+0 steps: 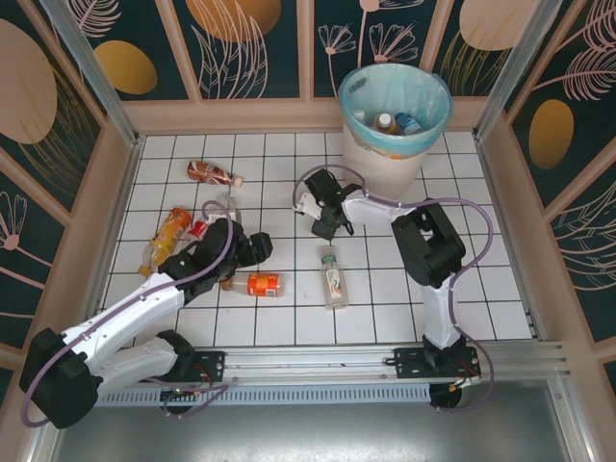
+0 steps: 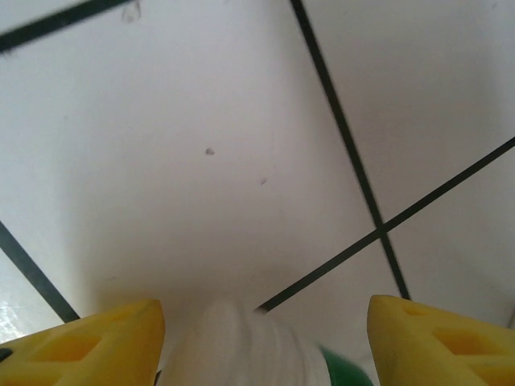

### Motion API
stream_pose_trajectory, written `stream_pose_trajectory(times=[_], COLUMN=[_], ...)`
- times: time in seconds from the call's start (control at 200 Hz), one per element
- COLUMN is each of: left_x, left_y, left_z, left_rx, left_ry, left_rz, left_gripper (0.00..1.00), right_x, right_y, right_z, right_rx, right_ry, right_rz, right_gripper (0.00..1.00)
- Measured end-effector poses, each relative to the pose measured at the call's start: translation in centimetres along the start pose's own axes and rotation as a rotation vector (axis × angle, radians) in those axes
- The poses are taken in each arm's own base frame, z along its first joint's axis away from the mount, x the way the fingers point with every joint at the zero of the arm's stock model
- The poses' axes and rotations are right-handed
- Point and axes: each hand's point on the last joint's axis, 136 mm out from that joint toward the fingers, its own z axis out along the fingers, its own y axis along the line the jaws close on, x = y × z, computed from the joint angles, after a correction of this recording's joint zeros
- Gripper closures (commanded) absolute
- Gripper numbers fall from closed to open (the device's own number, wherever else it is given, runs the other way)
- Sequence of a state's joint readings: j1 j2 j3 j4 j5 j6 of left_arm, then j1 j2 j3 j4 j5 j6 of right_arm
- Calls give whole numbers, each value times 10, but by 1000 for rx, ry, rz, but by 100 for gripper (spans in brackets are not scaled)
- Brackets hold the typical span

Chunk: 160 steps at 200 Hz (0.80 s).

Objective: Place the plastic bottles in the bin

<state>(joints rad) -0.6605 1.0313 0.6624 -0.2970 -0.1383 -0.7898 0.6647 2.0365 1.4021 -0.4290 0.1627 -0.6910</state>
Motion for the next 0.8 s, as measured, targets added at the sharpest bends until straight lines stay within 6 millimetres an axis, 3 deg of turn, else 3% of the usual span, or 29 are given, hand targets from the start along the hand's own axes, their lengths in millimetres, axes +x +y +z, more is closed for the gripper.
stream_pose_trajectory(times=[0.27,0.445,0.801], left_x=[-1,-2,2], left_y=[-2,-2,-1], left_z=[3,4,10], left_rx=[-6,-8,-20], left_ry=[6,8,25], left_rz=[5,13,31], left_gripper=[19,19,19], right_x=[-6,-6,-4], right_y=[-11,-16,-25], right_z=[0,-2,-42], right_rx=[57,85,107], right_ry=[-19,-31,-102], right_rz=[-40,-52,-29], right_gripper=[34,25,28])
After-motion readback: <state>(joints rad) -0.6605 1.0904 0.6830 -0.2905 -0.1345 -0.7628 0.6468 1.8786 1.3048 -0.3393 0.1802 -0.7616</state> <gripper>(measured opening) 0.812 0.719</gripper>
